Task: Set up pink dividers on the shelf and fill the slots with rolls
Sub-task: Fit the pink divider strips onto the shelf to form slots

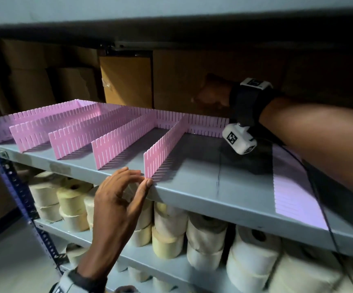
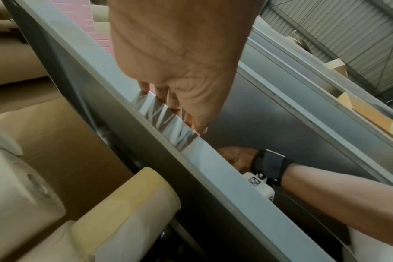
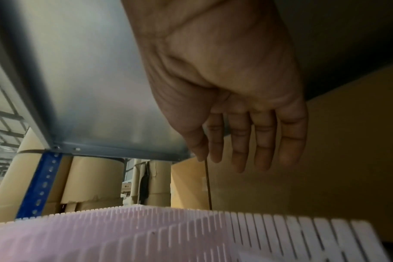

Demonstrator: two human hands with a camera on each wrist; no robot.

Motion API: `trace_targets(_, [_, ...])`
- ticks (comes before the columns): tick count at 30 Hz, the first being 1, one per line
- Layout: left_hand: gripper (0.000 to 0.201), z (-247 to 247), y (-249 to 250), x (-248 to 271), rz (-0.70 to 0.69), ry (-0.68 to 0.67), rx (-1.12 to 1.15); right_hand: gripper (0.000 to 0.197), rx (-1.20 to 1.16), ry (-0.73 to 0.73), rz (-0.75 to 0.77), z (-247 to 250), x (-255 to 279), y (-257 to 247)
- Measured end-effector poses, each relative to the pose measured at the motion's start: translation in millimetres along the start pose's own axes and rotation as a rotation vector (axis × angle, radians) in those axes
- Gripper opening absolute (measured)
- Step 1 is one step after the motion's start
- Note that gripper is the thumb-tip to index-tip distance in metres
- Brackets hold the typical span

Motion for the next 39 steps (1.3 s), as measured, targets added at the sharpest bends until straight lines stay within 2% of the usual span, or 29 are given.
trace_targets(2, [0.024,3,1,1,0.057,-0.008,0.032,0.062,-0.047,0.035,-0.048,22,26,3])
trace_targets(5, [0.028,11,9,7,0.072,0.049,0.046,0.034,-0.106,0.040,-0.085,47,72,14])
trace_targets(8, [0.022,14,41,23,-0.108,0.134,0.078,0.020,-0.126,0.005,-0.153,61,127,42])
trace_targets(10, [0.019,7,64,36,-0.183,0.128,0.124,0.016,-0.143,-0.018,-0.216,63,162,66])
trace_targets(13, [0.020,-18,101,56,-0.276,0.000,0.229,0.021,-0.092,0.034,-0.276,69,207,109])
trace_targets(15, [0.022,-41,121,64,-0.328,-0.145,0.269,0.020,-0.004,0.056,-0.306,67,230,137])
trace_targets(19, [0.032,-95,155,74,-0.398,-0.410,0.167,0.013,0.129,-0.007,-0.324,49,255,177])
trace_targets(22, [0.041,-130,175,79,-0.486,-0.507,0.041,0.031,0.307,-0.117,-0.266,36,258,186])
trace_targets(25, [0.041,-145,179,83,-0.547,-0.537,-0.023,0.040,0.348,-0.145,-0.212,36,256,187])
trace_targets(30, [0.031,-137,174,82,-0.556,-0.436,0.018,0.035,0.181,-0.142,-0.225,41,244,194])
trace_targets(34, [0.034,-120,164,71,-0.531,-0.319,0.053,0.029,0.139,-0.070,-0.386,54,232,211])
trace_targets(36, [0.033,-102,153,58,-0.465,-0.214,0.116,0.028,0.046,-0.083,-0.483,53,231,218])
trace_targets(39, [0.029,-74,137,37,-0.342,-0.041,0.173,0.041,-0.039,-0.120,-0.551,57,224,214])
Point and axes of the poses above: each hand's wrist, its own x-axis away from the middle knuckle, its own z-axis out of the back of the hand, y = z × x, the point moved 9 cm from there along -x, towards the middle knuckle, and after that the axes turned 3 degrees about z, right-handed, at the moved point
